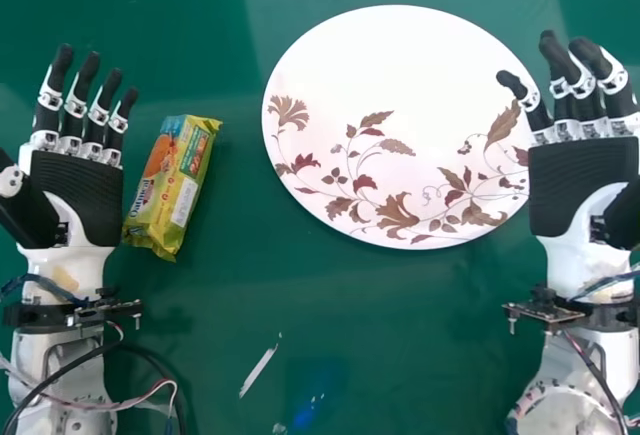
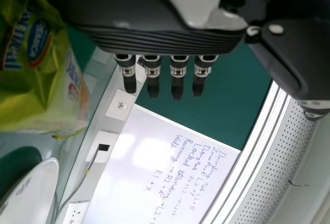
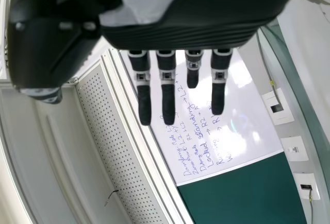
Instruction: Pick up biscuit and place it in the plate
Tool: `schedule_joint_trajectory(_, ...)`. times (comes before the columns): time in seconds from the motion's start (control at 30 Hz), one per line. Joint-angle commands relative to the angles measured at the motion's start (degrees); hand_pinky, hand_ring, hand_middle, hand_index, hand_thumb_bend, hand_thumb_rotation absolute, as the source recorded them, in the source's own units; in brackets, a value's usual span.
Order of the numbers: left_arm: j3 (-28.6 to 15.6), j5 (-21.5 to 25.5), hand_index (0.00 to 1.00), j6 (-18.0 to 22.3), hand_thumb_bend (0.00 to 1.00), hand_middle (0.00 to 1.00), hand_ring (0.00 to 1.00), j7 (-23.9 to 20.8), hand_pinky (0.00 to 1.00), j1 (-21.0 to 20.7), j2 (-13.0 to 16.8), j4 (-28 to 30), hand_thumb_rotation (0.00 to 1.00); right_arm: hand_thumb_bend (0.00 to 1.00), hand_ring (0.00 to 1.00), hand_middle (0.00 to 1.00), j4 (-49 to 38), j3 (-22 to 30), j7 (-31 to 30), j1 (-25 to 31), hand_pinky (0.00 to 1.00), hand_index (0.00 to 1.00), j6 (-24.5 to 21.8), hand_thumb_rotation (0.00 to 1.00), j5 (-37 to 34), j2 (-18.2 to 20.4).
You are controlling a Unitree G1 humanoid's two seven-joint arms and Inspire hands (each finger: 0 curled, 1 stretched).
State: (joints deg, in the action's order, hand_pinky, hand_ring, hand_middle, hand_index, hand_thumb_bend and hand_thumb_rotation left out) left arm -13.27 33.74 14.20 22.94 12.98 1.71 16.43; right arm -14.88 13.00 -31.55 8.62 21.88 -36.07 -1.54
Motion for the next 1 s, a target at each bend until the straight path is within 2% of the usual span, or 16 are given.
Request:
schedule_joint_trajectory(0.0, -0.56, -0.43, 1.00, -0.66, 1.00, 1.00, 1.00, -0.44, 1.00, 2.05, 0.28, -0.06, 0.92, 0.83, 0.77, 0.75, 0.19, -0.46, 0.27, 2.38, 0.74, 0.73, 0.86, 0.42, 0.53, 1.03)
schedule_joint_trajectory(0.5, 0.75, -2.43, 1.00, -1.04, 1.00, 1.00, 0.98, -2.90, 1.00, 5.08, -1.16, 2.75, 0.94, 0.82, 0.76, 0.74, 1.89, -1.41, -0.69, 4.55, 0.70, 0.72, 2.29, 0.44, 1.52, 1.50)
schedule_joint_trajectory(0.77, 1.89, -5.01, 0.99, -0.97, 1.00, 0.99, 0.95, -3.99, 1.00, 6.51, -1.14, 4.47, 0.92, 0.79, 0.77, 0.76, 1.80, -2.16, -0.48, 4.94, 0.71, 0.75, 1.33, 0.46, 1.91, 1.10)
schedule_joint_trajectory(0.97, 2.55, -5.06, 0.97, -1.29, 1.00, 0.98, 0.94, -5.44, 0.97, 8.85, -2.36, 6.83, 0.91, 0.79, 0.76, 0.76, 0.37, -2.52, -0.54, 6.68, 0.70, 0.75, -0.50, 0.43, 1.69, -0.33)
